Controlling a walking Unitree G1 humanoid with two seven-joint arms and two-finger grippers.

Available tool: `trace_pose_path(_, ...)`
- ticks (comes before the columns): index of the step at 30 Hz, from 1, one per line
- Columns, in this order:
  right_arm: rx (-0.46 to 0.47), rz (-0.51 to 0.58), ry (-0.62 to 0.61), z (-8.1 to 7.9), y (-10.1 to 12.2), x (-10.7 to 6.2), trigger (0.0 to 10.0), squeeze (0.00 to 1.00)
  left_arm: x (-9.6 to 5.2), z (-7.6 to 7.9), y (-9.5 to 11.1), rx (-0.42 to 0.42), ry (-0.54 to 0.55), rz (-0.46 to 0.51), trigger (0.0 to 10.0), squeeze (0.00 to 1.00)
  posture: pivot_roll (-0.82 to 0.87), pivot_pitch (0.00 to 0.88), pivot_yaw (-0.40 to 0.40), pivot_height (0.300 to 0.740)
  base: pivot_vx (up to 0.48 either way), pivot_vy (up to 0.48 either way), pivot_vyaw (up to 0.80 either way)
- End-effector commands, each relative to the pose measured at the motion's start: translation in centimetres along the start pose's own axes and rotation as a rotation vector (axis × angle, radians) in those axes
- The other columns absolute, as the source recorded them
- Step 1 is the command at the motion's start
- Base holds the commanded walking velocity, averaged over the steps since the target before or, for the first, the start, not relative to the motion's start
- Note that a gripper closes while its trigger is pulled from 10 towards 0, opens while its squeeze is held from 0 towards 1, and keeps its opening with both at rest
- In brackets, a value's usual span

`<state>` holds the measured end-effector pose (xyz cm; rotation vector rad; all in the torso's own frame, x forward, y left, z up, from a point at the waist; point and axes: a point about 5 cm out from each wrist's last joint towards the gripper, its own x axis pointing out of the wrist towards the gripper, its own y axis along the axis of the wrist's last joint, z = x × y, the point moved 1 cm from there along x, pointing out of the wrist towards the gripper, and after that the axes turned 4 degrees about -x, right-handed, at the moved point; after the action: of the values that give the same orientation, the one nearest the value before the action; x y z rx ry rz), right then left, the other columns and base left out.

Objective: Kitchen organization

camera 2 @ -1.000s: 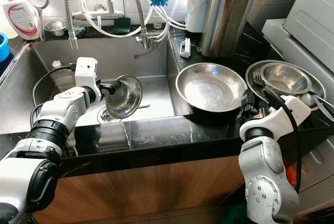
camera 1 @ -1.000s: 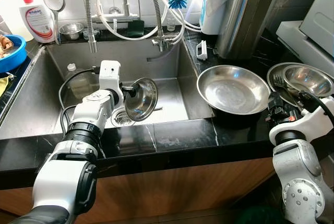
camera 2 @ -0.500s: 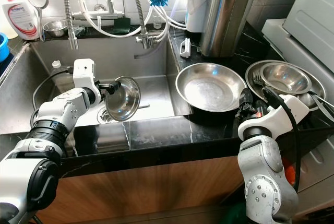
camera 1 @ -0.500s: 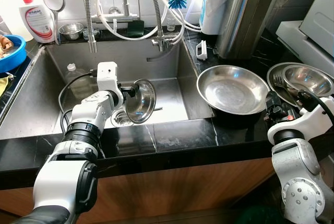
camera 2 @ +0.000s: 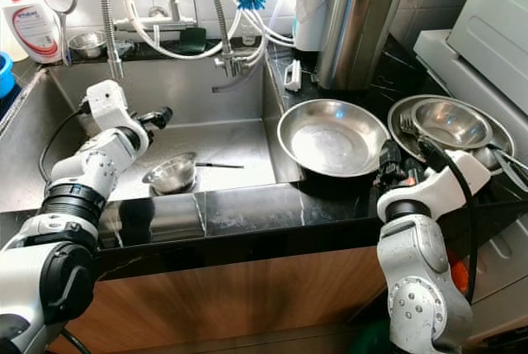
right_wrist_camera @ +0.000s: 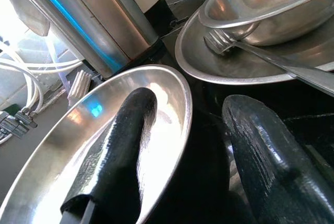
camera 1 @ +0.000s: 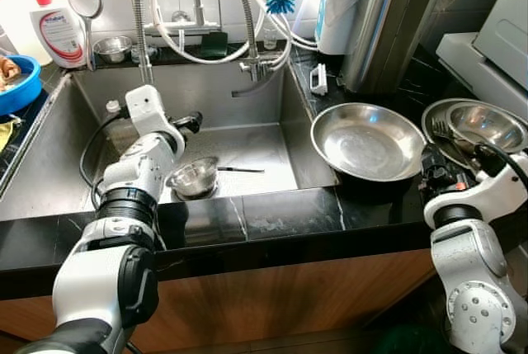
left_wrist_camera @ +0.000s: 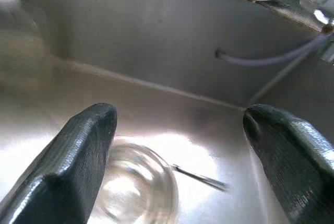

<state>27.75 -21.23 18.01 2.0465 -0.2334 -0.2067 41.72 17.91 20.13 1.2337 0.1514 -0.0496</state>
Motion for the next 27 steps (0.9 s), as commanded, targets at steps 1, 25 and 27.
trace_pose_path(1, -0.018, 0.004, -0.002, -0.1, 0.2, -0.1, 10.0, 0.00, -0.2, 0.3, 1.0, 0.104, -0.010, 0.064, 10.0, 0.00, 0.01, 0.034, -0.022, 0.740, 0.000, 0.000, 0.00)
trace_pose_path(25, 0.067, -0.105, -0.030, -1.0, -1.1, 0.2, 10.0, 0.00, -1.2, 3.4, 2.1, 0.453, -0.145, 0.288, 10.0, 0.00, 0.00, 0.038, -0.024, 0.740, 0.000, 0.000, 0.00)
trace_pose_path(27, 0.082, -0.113, -0.043, -0.7, -1.2, 0.2, 10.0, 0.00, -1.3, 3.5, 2.1, 0.458, -0.152, 0.292, 10.0, 0.00, 0.00, 0.039, -0.024, 0.740, 0.000, 0.000, 0.00)
